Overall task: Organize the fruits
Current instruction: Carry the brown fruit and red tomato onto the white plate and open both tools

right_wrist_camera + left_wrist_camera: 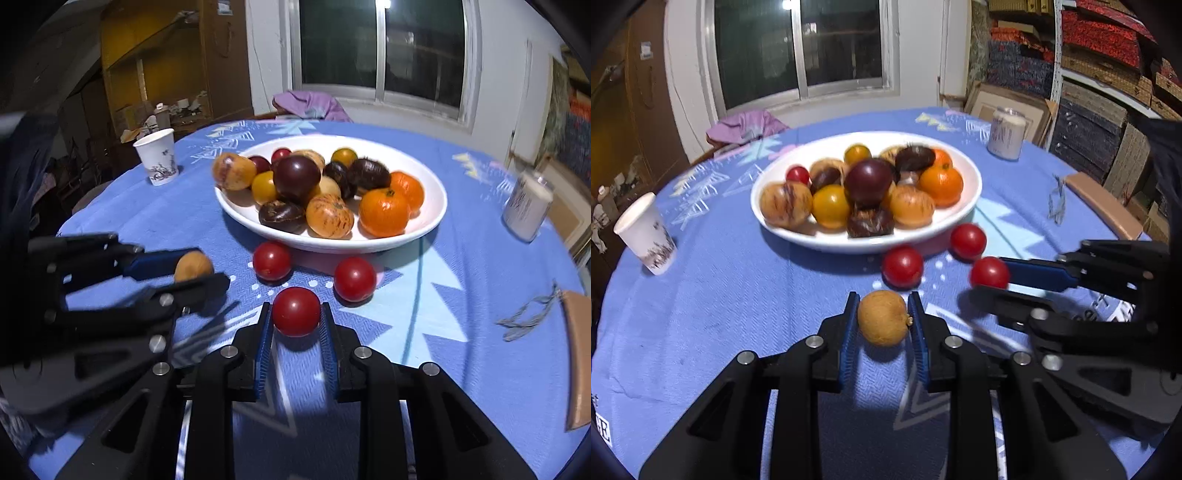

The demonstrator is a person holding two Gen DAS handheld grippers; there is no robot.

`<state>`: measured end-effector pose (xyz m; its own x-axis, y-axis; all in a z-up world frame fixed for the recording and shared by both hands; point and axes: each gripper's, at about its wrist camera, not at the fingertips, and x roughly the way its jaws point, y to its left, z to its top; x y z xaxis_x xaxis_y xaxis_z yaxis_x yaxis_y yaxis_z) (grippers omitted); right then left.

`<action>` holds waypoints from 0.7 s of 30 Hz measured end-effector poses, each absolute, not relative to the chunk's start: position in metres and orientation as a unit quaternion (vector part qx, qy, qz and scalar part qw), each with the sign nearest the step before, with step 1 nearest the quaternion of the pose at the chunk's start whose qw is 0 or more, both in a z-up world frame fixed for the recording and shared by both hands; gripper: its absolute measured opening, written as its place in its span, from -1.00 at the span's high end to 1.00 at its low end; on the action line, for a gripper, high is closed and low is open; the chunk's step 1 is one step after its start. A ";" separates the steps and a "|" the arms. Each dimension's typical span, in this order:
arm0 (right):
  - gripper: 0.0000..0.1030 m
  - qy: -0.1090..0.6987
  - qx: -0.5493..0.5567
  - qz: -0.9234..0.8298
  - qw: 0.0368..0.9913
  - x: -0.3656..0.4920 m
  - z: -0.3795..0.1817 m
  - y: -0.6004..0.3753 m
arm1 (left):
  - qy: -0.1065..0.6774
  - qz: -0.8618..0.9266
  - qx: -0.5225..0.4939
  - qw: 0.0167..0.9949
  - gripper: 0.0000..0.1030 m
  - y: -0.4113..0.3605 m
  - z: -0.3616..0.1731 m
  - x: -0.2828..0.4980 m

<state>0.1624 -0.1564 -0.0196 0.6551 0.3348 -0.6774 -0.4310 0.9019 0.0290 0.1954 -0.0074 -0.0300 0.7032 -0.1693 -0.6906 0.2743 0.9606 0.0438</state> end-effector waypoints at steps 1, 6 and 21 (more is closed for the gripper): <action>0.50 0.348 -0.060 0.211 0.911 0.161 -0.013 -0.160 | 0.357 -0.114 0.074 0.924 0.49 -0.007 -0.024 0.195; 0.50 0.303 -0.029 0.192 0.933 0.174 0.030 -0.184 | 0.331 -0.084 0.082 0.936 0.49 -0.006 0.006 0.214; 0.50 0.319 0.004 0.175 0.932 0.302 0.044 -0.179 | 0.303 -0.030 0.070 0.950 0.49 0.008 0.043 0.325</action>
<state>0.3020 -0.1793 0.0445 0.7355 0.3280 -0.5929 -0.3227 0.9390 0.1191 0.3249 0.0079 0.0429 0.8140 -0.0143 -0.5807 0.0993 0.9884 0.1148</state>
